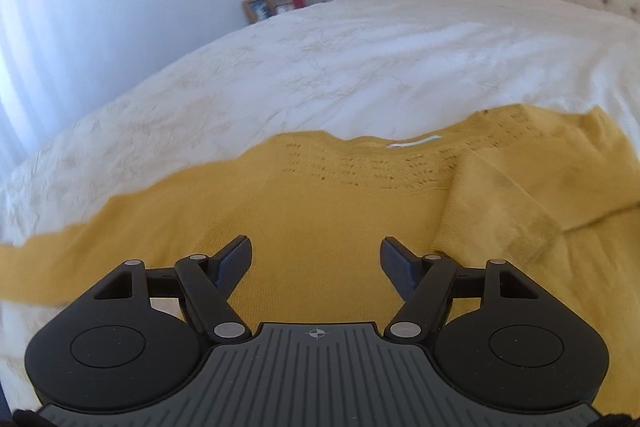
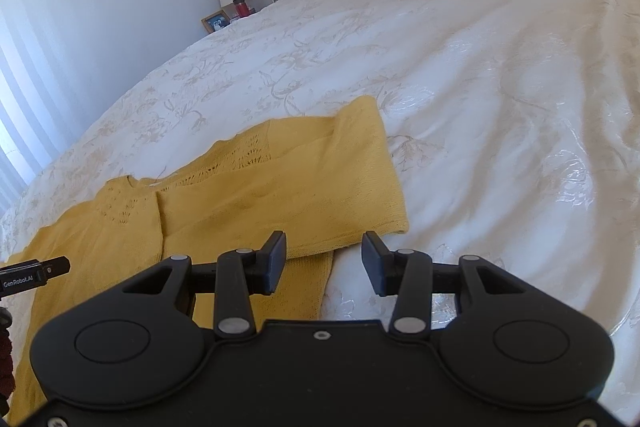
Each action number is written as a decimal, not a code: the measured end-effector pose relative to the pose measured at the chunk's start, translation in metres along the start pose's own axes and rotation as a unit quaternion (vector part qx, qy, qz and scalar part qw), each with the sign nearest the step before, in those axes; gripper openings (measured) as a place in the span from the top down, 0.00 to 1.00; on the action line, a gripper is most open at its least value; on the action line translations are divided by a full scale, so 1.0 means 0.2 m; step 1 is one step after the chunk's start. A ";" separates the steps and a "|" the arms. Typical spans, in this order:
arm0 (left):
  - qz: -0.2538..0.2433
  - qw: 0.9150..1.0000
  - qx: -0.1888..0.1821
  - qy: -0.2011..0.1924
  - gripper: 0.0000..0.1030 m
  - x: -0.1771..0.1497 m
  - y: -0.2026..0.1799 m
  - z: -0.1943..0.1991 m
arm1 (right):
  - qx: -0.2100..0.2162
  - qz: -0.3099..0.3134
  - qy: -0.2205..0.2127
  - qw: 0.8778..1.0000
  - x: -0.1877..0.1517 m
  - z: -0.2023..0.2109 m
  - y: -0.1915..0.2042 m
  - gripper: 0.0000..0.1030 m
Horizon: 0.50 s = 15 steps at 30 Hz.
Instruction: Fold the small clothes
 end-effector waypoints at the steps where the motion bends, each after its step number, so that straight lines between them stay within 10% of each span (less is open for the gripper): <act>1: -0.040 0.999 -0.012 -0.020 0.32 0.02 -0.07 0.03 | 0.000 0.001 0.002 1.000 -0.01 0.00 0.00 0.49; 9: -0.225 0.968 -0.095 -0.064 0.42 -0.04 -0.58 0.09 | 0.009 0.015 0.007 1.000 -0.04 0.00 0.05 0.49; 15: -0.239 0.966 -0.092 -0.018 0.63 -0.10 -0.63 -0.05 | 0.010 0.005 0.002 1.000 -0.02 0.00 0.04 0.49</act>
Point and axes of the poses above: each gripper's, at about its wrist camera, not at the fingertips, and z roughly against the way its jaws point, y to its left, x to its top, the point moved 10 cm from there along -z, roughly the way its jaws point, and after that the axes turned 10 degrees about -y, right-handed, at the moved point
